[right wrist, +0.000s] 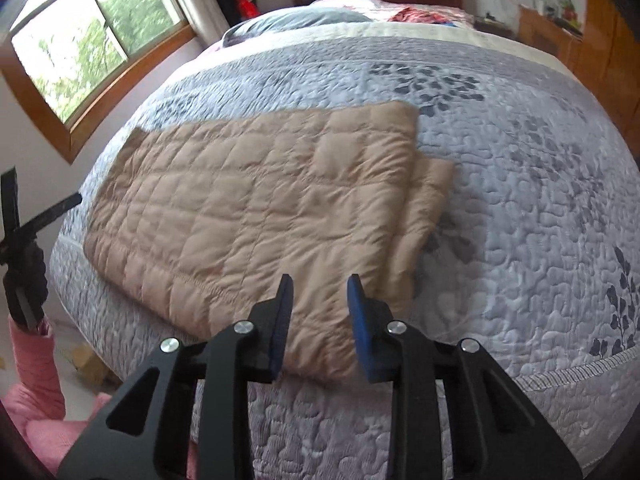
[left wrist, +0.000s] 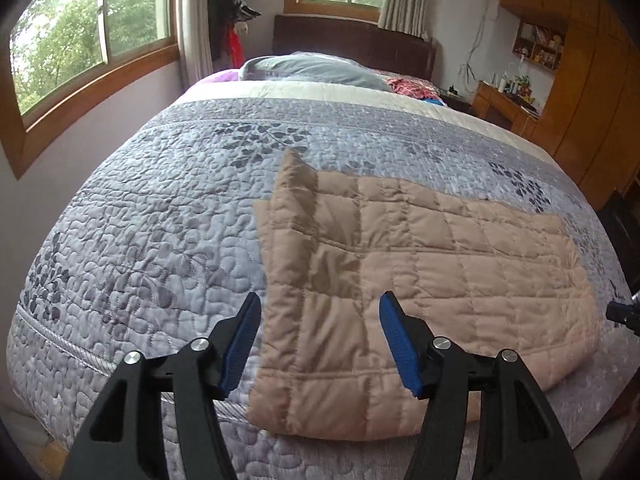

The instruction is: Fold large clothes

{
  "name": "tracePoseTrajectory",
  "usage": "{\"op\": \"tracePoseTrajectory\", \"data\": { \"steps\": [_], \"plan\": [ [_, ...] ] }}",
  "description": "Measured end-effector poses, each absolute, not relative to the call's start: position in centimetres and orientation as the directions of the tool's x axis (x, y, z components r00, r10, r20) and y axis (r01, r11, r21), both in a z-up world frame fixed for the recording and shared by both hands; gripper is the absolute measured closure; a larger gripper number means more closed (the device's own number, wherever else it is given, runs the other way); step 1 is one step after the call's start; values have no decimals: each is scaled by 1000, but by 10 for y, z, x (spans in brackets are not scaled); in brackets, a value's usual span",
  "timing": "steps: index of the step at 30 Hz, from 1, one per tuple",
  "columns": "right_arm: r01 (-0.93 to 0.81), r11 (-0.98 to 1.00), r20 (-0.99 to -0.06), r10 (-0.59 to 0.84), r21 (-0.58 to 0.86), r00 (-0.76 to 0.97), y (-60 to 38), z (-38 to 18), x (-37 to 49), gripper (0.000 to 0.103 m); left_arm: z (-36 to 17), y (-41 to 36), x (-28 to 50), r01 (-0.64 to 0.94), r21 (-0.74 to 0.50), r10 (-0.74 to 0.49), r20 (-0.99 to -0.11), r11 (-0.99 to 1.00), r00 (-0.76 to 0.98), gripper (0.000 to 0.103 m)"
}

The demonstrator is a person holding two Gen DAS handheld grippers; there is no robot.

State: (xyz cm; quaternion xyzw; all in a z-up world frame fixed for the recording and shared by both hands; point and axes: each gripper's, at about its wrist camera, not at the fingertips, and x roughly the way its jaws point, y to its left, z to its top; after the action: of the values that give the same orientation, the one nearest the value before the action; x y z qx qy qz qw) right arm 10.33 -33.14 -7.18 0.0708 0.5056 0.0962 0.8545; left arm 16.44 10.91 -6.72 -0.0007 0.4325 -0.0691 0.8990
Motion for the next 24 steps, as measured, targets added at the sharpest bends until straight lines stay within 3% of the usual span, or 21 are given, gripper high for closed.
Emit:
{"op": "tracePoseTrajectory", "data": {
  "steps": [4,10,24],
  "plan": [
    [-97,977,-875,213,190,434,-320,-87,107,77,-95,86,165,153,0,-89,-811,988,578,41],
    [-40,979,-910,200,199,364,-326,-124,114,85,-128,86,170,141,27,-53,-844,990,533,39],
    [40,983,-868,140,181,476,-321,-140,103,86,-140,84,166,87,37,-19,-823,995,567,39]
  ]
}}
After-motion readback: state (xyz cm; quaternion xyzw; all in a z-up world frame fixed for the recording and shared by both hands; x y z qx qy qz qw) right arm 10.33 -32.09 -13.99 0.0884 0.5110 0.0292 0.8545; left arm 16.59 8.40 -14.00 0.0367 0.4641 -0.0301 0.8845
